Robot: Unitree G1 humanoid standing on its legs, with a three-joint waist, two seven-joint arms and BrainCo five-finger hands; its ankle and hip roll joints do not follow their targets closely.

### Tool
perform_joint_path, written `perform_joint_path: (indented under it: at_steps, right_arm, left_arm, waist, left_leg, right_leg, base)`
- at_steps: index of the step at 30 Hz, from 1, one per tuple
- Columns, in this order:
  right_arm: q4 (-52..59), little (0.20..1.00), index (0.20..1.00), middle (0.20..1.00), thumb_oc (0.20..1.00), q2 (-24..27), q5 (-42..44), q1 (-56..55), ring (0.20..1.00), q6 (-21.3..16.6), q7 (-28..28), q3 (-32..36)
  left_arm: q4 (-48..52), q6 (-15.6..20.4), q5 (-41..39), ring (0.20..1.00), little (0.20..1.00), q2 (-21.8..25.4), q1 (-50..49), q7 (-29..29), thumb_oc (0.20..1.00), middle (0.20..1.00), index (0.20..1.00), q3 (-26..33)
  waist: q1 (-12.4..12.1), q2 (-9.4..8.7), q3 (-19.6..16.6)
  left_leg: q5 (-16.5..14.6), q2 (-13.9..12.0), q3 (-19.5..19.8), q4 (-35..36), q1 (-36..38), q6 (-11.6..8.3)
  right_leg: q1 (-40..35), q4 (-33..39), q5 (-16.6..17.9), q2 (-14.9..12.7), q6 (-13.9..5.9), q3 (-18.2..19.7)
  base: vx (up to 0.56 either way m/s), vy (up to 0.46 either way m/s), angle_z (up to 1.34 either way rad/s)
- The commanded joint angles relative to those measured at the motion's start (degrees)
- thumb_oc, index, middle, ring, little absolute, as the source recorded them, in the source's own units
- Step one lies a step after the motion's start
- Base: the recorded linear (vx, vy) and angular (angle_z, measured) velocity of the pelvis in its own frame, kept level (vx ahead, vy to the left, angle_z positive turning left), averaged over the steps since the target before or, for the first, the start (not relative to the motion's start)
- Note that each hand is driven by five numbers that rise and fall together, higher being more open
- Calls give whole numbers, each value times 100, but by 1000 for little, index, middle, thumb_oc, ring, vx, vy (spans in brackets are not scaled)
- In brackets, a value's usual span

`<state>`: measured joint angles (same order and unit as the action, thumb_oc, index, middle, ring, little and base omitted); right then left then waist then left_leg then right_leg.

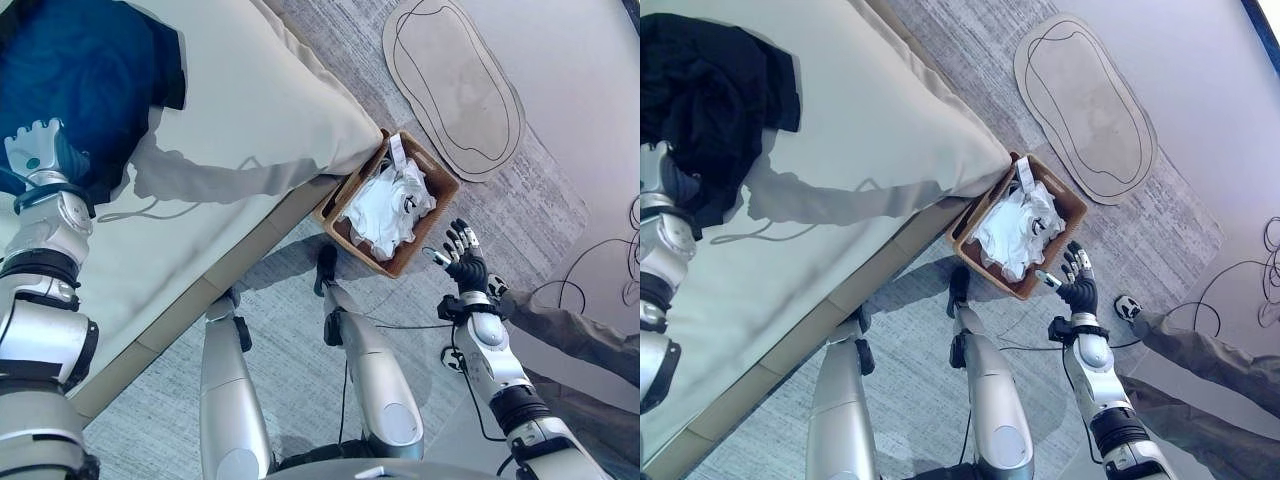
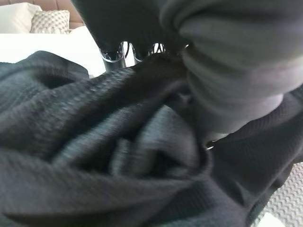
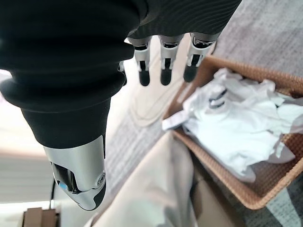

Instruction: Pick up clothes into the bucket

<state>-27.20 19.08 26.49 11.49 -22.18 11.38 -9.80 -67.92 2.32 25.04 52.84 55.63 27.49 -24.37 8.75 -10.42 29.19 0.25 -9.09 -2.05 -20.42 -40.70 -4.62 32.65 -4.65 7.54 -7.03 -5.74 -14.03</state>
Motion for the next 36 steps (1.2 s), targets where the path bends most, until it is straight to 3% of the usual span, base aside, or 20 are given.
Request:
perform_joint_path:
  at_steps: [1, 6, 10, 15, 18, 20, 23, 27, 29, 36]
  right_arm:
    - [354, 1000, 1000, 1000, 1000, 265, 107, -122, 1000, -157, -24, 350]
    - [317, 1000, 1000, 1000, 1000, 203, 42, -152, 1000, -110, -30, 344]
    - [180, 1000, 1000, 1000, 1000, 137, -30, -178, 1000, -58, 8, 422]
    - [138, 1000, 1000, 1000, 1000, 70, -174, -224, 1000, 70, 55, 644]
    - [139, 1000, 1000, 1000, 1000, 45, -229, -255, 1000, 142, 36, 766]
    - [128, 1000, 1000, 1000, 1000, 47, -258, -263, 1000, 174, -15, 810]
    - [84, 1000, 1000, 1000, 1000, 30, -247, -247, 1000, 193, -57, 815]
    - [122, 1000, 1000, 1000, 1000, -4, -411, -237, 1000, 275, -101, 712]
    - [130, 1000, 1000, 1000, 1000, 11, -520, -222, 1000, 293, -97, 670]
    - [716, 1000, 1000, 1000, 1000, 464, -2118, 91, 1000, 442, -135, -79]
  left_arm:
    - [-39, 109, -195, 200, 200, 153, -223, 32, 200, 200, 200, 371]
    - [391, 205, -243, 200, 200, -7, -498, 64, 200, 200, 200, 539]
    - [1386, 405, -330, 200, 200, -318, -1071, 139, 200, 200, 200, 866]
    - [3166, 770, -648, 200, 200, -1041, -2177, -8, 200, 200, 200, 1605]
    - [4283, 1133, -1164, 200, 200, -1591, -2764, -403, 200, 200, 200, 1839]
    - [4806, 1345, -1325, 200, 200, -1778, -2992, -590, 200, 200, 200, 1792]
    - [5412, 1746, -2377, 200, 200, -2196, -3186, -930, 200, 200, 200, 1610]
    - [6058, 1891, -3450, 200, 200, -2483, -3340, -1536, 200, 200, 200, 1379]
    - [6190, 1895, -3564, 200, 200, -2488, -3316, -1622, 200, 200, 200, 1319]
    - [6939, 1977, -3942, 200, 200, -2525, -2998, -2015, 200, 200, 200, 954]
  waist:
    - [-113, -19, -201]
    - [-162, 18, -235]
    - [-293, 129, -333]
    - [-505, 290, -458]
    - [-592, 391, -553]
    - [-623, 447, -620]
    - [-668, 520, -739]
    - [-691, 598, -948]
    - [-684, 610, -1005]
    - [-683, 736, -1347]
  left_leg:
    - [-133, -17, 10, -129, 7, 145]
    - [71, 15, -32, 50, 156, 179]
    - [86, 43, -33, 229, 468, 174]
    - [106, 122, -18, 492, 948, 163]
    - [169, 180, 2, 757, 1281, 152]
    - [209, 202, 18, 856, 1431, 143]
    - [280, 233, 31, 1060, 1664, 118]
    - [330, 201, -2, 1234, 1945, 85]
    - [361, 197, -9, 1277, 1987, 88]
    - [370, 111, -77, 1532, 2528, 60]
  right_leg:
    - [-313, -849, -417, -672, -577, 179]
    - [-427, -767, -295, -714, -542, 109]
    - [-703, -700, -325, -743, -543, 66]
    - [-1149, -529, -365, -775, -523, 25]
    - [-1455, -361, -369, -780, -506, -8]
    - [-1610, -265, -374, -771, -487, -30]
    - [-1817, -97, -352, -749, -483, -57]
    - [-2062, 166, -263, -675, -463, -64]
    - [-2084, 205, -241, -671, -457, -62]
    - [-2425, 281, -323, -599, -445, 38]
  base:
    - [4, -10, 5]
    - [-23, -7, 4]
    - [45, -22, 0]
    - [52, -34, 2]
    - [53, -37, 9]
    - [53, -35, 9]
    - [38, -40, 11]
    - [34, -47, 7]
    - [33, -36, -2]
    - [64, -36, -6]
